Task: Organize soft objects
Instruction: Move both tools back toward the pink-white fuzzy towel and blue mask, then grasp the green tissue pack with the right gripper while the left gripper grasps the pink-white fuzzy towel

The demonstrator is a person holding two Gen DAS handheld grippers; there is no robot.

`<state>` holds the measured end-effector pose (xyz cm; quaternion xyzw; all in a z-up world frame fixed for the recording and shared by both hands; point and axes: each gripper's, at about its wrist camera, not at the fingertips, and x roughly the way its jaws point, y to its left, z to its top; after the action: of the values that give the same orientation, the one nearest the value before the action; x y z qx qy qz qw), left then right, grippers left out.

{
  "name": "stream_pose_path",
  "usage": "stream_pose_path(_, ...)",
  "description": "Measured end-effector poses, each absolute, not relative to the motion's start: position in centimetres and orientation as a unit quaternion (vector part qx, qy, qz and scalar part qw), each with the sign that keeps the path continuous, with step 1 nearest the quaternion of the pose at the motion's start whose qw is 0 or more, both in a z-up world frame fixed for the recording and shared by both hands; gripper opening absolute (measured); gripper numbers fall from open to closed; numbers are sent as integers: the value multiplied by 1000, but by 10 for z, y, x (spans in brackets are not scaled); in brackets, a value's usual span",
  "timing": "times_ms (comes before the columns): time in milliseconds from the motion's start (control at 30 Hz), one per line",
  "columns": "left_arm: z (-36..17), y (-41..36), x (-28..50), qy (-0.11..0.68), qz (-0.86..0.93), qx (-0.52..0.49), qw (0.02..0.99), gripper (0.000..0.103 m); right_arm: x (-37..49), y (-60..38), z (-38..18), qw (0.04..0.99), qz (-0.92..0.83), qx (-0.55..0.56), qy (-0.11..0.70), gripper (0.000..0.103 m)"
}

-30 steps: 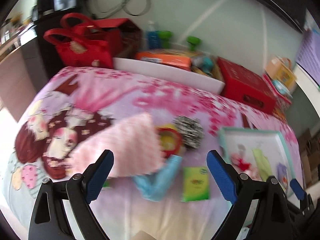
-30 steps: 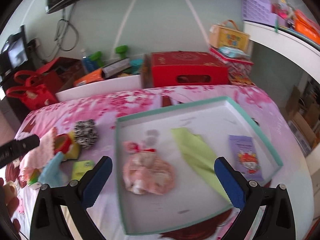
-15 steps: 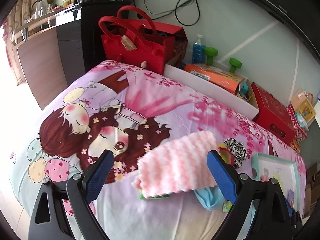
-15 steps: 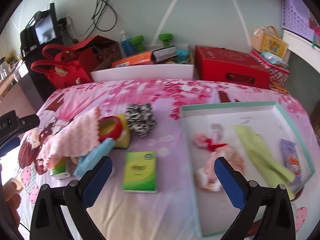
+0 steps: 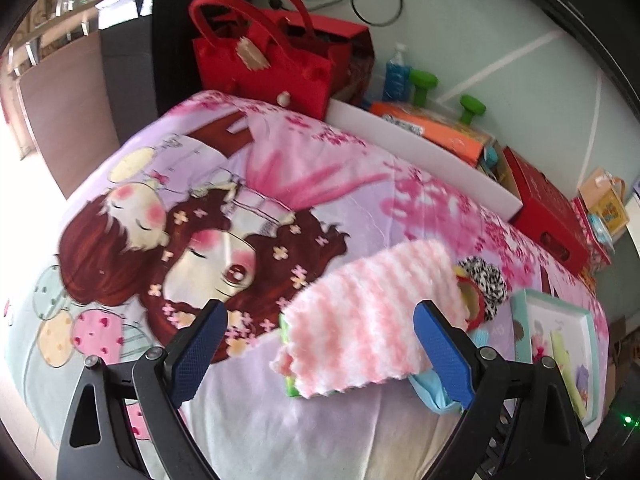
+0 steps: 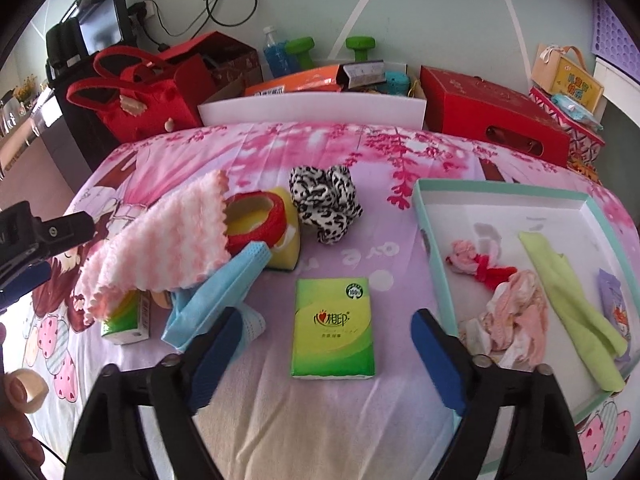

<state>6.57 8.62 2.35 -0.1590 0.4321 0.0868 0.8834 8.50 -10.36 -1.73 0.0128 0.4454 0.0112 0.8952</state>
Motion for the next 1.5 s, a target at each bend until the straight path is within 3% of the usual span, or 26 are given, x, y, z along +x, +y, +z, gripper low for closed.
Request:
stream_pose_path(433,-12,67,87,474,48,-154,866,93,92,-100,-36,882,10,10,471,62)
stream_pose_path(500,-16,65,89,476,45,-152,865,84,92,-100,-38,881,8,9,474,59)
stream_pose_path(633,-18,63,91,478,38,-156,863,77,94,-103,-43,877,3,13,480,51)
stream_pose_path(700,-18,64,91,477,37,-165,862,64,95,-104,-45,876,5,17,482,51)
stream_pose_path(833,-19,67,90,472,27,-190,860,55,95,-104,-46,875,6,16,483,51)
stream_pose_path(1000,-19,70,89,467,17,-214,858,34,97,-105,-50,873,6,19,487,51)
stream_pose_path(1100,-16,69,89,462,13,-216,860,27,97,-105,-50,873,7,18,487,51)
stream_pose_path(1500,-1,70,84,443,-1,-220,869,22,96,-107,-48,874,11,23,485,49)
